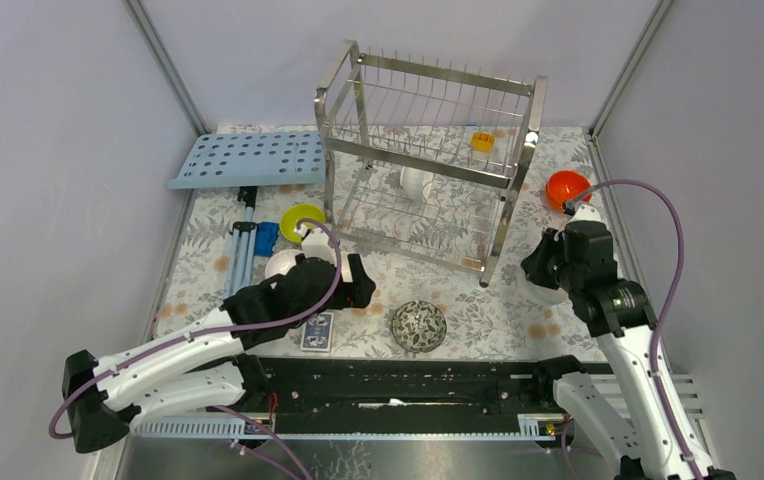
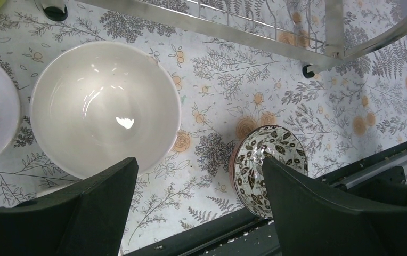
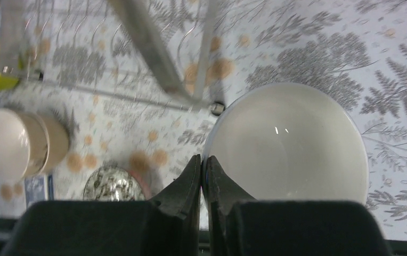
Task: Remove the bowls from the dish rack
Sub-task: Place the bowl at the center of the board.
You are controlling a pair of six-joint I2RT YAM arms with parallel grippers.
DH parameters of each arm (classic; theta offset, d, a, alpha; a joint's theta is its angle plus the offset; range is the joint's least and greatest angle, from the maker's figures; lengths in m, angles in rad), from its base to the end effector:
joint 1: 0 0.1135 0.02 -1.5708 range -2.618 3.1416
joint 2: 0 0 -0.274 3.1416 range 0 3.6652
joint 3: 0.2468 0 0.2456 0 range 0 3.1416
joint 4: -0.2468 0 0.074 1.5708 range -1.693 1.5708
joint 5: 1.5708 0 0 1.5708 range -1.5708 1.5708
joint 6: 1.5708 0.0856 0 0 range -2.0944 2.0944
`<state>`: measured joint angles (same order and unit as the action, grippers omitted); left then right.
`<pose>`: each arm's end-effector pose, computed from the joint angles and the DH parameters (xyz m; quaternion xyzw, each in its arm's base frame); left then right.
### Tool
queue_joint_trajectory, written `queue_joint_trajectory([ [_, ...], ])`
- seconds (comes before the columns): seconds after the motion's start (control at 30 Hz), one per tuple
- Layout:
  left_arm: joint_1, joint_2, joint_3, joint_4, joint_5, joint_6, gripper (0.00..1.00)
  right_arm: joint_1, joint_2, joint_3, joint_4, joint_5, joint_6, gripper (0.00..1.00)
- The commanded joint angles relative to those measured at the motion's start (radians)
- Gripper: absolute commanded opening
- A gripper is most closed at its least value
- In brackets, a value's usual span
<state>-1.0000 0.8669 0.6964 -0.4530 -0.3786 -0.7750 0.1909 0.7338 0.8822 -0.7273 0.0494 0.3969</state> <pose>0.1413 -0.1615 0.2515 0.0128 0.8781 -0.2417 0.4127 0.1743 0.0294 0.3043 0.1021 0.8734 0.1170 0.4616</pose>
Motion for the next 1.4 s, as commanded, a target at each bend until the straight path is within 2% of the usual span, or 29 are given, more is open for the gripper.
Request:
queue_joint_trajectory([
  [0.0, 0.006, 0.004, 0.078, 0.012, 0.000, 0.031, 0.92, 0.030, -0.067, 0.070, -0.108, -0.162, -0.065, 0.00],
  [0.1, 0.006, 0.024, 0.108, 0.005, 0.006, 0.040, 0.92, 0.031, -0.102, 0.081, -0.150, -0.280, -0.111, 0.00],
  [0.27, 0.006, 0.060, 0.141, 0.005, 0.009, 0.037, 0.92, 0.062, -0.142, 0.073, -0.149, -0.370, -0.110, 0.00],
  [0.63, 0.005, 0.104, 0.151, 0.005, 0.038, 0.011, 0.92, 0.078, -0.143, 0.011, -0.031, -0.438, -0.086, 0.00],
  [0.8, 0.006, 0.122, 0.149, 0.006, 0.049, 0.011, 0.92, 0.095, -0.126, 0.016, -0.013, -0.421, -0.104, 0.00],
  [1.0, 0.006, 0.151, 0.149, 0.027, 0.093, 0.010, 0.92, 0.111, -0.114, -0.021, -0.023, -0.330, -0.145, 0.00],
  [1.23, 0.005, 0.214, 0.185, 0.113, 0.199, 0.013, 0.92, 0.168, -0.094, -0.026, 0.023, -0.346, -0.141, 0.00],
  [1.37, 0.006, 0.253, 0.206, 0.118, 0.221, 0.013, 0.92, 0.226, -0.073, -0.033, 0.037, -0.273, -0.130, 0.00],
])
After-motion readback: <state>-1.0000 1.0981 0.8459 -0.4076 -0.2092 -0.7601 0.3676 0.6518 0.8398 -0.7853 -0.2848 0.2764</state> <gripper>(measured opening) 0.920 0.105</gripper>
